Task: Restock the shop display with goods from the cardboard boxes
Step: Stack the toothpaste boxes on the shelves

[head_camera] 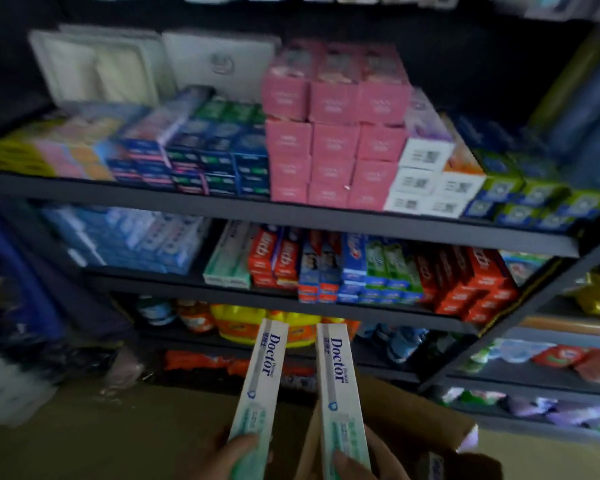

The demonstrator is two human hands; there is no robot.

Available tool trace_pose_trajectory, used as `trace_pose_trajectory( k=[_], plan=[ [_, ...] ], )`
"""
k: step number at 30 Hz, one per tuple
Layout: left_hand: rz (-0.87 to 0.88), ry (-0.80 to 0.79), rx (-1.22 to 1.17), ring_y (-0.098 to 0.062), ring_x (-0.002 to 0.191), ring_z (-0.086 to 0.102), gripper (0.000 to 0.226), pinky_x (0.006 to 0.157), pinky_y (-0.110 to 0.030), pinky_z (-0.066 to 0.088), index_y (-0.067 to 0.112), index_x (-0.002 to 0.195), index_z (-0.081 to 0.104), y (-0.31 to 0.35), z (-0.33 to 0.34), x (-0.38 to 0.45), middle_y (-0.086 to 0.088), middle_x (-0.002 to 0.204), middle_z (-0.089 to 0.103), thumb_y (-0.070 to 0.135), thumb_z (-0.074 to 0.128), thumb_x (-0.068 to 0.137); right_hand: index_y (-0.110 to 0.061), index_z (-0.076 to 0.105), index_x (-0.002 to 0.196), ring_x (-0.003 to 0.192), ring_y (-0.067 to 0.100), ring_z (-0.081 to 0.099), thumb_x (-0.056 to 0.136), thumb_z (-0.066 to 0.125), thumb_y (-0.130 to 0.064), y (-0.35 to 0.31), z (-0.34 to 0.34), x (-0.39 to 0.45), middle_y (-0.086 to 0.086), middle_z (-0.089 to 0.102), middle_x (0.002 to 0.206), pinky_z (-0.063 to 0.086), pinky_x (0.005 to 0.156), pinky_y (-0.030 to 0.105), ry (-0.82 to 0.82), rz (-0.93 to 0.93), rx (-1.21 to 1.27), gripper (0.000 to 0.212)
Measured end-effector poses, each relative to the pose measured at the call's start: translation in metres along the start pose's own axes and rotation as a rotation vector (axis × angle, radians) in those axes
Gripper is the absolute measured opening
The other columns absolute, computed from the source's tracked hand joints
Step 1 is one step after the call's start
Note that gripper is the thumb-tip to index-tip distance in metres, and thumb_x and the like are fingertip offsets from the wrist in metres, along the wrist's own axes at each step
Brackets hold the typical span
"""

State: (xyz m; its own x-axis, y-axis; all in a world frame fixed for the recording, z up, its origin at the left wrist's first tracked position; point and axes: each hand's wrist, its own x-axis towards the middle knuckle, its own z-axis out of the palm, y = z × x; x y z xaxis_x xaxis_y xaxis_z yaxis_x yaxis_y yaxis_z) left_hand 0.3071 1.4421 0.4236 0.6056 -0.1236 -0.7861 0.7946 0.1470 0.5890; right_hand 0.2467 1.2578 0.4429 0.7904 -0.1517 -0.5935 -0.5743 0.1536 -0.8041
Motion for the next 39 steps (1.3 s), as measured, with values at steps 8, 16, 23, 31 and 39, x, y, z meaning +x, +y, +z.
trace_pose_trajectory(
  k=[8, 16, 23, 31, 39],
  plan=[
    [0.073, 0.081, -0.224, -0.034, 0.077, 0.056, 0.027, 0.046, -0.035, 0.052, -0.002, 0.114, 0.054, 0.025, -0.065, -0.011, -0.022, 0.095, 0.061, -0.01, 0.051, 0.089, -0.018, 0.066, 0.105, 0.084, 0.026, 0.073, 0.067, 0.085, -0.027, -0.031, 0.054, 0.003, 0.009, 0.072, 0.108, 0.054, 0.089, 0.042, -0.153, 0.161, -0.092, 0.044],
    [0.177, 0.08, -0.398, -0.029, 0.071, 0.055, 0.027, 0.034, -0.027, 0.048, 0.002, 0.12, 0.051, 0.05, -0.099, -0.006, -0.019, 0.091, 0.059, 0.0, 0.044, 0.093, -0.023, 0.05, 0.121, 0.081, 0.036, 0.072, 0.089, 0.067, -0.018, -0.046, 0.11, 0.022, 0.017, 0.068, 0.109, 0.053, 0.052, 0.032, -0.244, 0.185, 0.04, 0.036],
    [0.324, 0.213, -0.142, -0.019, 0.062, 0.047, 0.005, 0.051, -0.027, 0.034, 0.011, 0.088, 0.056, 0.087, -0.12, 0.007, -0.011, 0.076, 0.055, 0.015, 0.057, 0.091, -0.012, 0.046, 0.13, 0.091, 0.029, 0.071, 0.09, 0.065, -0.017, -0.065, 0.155, 0.071, 0.017, 0.06, 0.114, 0.06, 0.071, 0.034, -0.202, 0.15, 0.162, 0.045],
    [0.343, 0.161, -0.145, -0.019, 0.069, 0.049, 0.006, 0.057, -0.027, 0.035, 0.011, 0.094, 0.06, 0.097, -0.139, 0.036, -0.012, 0.087, 0.06, 0.015, 0.058, 0.09, -0.003, 0.053, 0.127, 0.087, 0.023, 0.069, 0.09, 0.066, -0.014, -0.087, 0.184, 0.144, 0.013, 0.064, 0.104, 0.059, 0.065, 0.028, -0.087, 0.1, 0.273, 0.041],
    [0.368, 0.136, -0.132, -0.017, 0.064, 0.049, 0.006, 0.053, -0.027, 0.035, 0.006, 0.09, 0.06, 0.111, -0.126, 0.065, -0.012, 0.08, 0.06, 0.011, 0.057, 0.091, 0.0, 0.057, 0.098, 0.089, 0.02, 0.064, 0.088, 0.067, -0.005, -0.089, 0.197, 0.178, 0.013, 0.06, 0.098, 0.055, 0.09, 0.032, 0.104, 0.178, 0.517, 0.015]
  ],
)
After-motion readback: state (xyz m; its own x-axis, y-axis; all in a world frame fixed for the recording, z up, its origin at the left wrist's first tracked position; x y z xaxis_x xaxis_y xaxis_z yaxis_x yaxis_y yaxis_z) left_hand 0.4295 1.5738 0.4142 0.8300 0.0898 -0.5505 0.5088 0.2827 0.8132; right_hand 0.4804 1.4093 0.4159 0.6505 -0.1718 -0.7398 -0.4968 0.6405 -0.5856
